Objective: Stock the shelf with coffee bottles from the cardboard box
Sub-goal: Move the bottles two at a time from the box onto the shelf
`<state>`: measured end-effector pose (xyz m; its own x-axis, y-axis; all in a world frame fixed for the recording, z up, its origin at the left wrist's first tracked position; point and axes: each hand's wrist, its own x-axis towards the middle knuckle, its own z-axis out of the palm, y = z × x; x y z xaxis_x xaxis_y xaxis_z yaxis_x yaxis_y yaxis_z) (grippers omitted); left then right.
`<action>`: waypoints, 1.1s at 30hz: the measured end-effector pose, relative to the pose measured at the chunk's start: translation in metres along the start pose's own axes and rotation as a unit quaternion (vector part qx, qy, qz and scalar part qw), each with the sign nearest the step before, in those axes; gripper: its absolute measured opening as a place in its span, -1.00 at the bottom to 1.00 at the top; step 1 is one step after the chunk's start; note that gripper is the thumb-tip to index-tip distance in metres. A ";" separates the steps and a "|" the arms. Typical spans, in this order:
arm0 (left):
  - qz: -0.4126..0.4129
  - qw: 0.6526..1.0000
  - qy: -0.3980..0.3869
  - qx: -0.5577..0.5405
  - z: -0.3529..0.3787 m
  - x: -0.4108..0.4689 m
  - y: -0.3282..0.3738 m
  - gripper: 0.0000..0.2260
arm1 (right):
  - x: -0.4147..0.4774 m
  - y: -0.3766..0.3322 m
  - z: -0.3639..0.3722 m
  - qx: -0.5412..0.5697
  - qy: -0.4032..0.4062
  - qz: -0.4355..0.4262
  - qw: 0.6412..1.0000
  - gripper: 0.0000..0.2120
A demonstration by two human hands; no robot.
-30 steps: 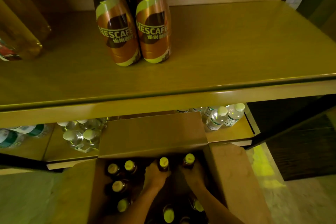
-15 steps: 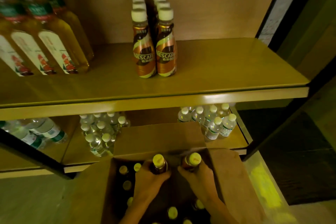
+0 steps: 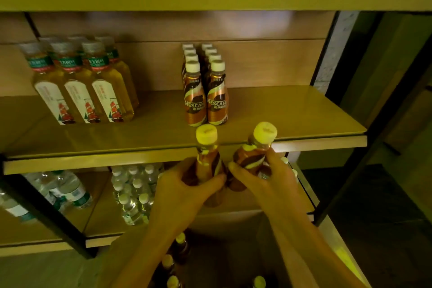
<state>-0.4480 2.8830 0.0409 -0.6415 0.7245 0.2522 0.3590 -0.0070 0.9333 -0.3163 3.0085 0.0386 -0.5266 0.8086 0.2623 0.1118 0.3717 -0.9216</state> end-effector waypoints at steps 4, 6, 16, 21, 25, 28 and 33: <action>0.019 1.000 0.013 -0.001 -0.016 0.040 0.029 -0.86 | 0.042 -0.035 0.000 -0.022 -0.001 -0.048 0.999 -0.61; 0.020 0.999 0.027 0.012 -0.020 0.060 0.035 -0.83 | 0.063 -0.045 0.003 -0.035 -0.008 -0.047 0.998 -0.58; -0.023 0.996 0.063 0.054 -0.020 0.125 0.011 -0.86 | 0.126 -0.031 0.031 -0.049 -0.070 0.013 0.996 -0.73; -0.008 0.996 0.081 0.047 -0.013 0.124 -0.001 -0.68 | 0.131 -0.021 0.038 -0.059 -0.044 0.007 0.997 -0.63; 0.010 0.993 0.119 0.022 -0.002 0.114 -0.006 -0.53 | 0.125 -0.020 0.040 -0.066 -0.041 0.002 0.997 -0.51; 0.034 0.990 0.134 0.025 0.006 0.108 -0.015 -0.34 | 0.114 -0.013 0.040 -0.064 -0.035 0.006 0.997 -0.34; 0.050 0.974 0.187 0.121 0.014 0.104 -0.022 -0.26 | 0.099 0.004 0.043 -0.095 -0.019 -0.018 0.995 -0.32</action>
<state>-0.5132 2.9680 0.0431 -0.7803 0.4267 0.4572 0.5532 0.1301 0.8228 -0.4041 3.0701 0.0485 -0.5650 0.7763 0.2795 0.2482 0.4830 -0.8397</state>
